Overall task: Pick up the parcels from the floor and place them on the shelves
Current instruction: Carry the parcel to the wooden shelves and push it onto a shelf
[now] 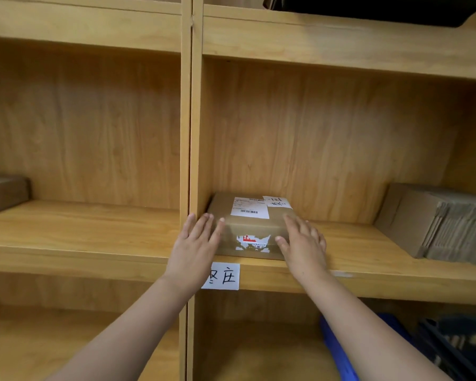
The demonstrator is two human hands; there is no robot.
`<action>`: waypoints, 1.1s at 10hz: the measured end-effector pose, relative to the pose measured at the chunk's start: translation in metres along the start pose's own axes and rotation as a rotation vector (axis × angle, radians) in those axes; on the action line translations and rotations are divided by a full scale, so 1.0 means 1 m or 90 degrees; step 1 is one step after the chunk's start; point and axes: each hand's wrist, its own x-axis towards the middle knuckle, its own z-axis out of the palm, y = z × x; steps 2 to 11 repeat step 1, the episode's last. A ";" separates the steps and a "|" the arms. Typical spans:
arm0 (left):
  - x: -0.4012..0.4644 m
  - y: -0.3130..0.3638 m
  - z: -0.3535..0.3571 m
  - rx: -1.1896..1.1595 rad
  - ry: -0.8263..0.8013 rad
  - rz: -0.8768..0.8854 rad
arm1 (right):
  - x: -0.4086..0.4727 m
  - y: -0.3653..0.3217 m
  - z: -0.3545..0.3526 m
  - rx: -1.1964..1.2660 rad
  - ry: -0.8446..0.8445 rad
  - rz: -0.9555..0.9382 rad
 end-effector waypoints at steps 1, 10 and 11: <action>-0.019 -0.017 -0.006 -0.076 0.066 0.004 | -0.027 -0.013 -0.004 0.013 0.067 0.035; -0.019 -0.017 -0.006 -0.076 0.066 0.004 | -0.027 -0.013 -0.004 0.013 0.067 0.035; -0.019 -0.017 -0.006 -0.076 0.066 0.004 | -0.027 -0.013 -0.004 0.013 0.067 0.035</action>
